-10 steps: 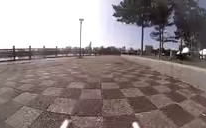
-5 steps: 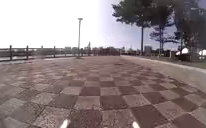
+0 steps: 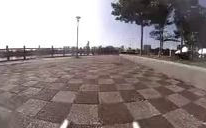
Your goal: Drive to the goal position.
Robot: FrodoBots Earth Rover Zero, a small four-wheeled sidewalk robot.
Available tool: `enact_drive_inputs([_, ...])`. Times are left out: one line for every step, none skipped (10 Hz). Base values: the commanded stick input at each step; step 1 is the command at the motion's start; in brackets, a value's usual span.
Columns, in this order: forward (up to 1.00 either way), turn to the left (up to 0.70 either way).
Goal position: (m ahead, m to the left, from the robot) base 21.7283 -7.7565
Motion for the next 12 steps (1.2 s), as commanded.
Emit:
enact_drive_inputs([0.50, 0.00])
enact_drive_inputs([0.50, 0.00])
enact_drive_inputs([0.50, 0.00])
enact_drive_inputs([0.50, 0.01])
enact_drive_inputs([0.50, 0.04])
enact_drive_inputs([0.50, 0.04])
enact_drive_inputs([0.50, 0.00])
enact_drive_inputs([0.50, 0.01])
enact_drive_inputs([0.50, 0.04])
enact_drive_inputs([0.50, 0.01])
enact_drive_inputs([0.50, 0.03])
enact_drive_inputs([0.50, 0.03])
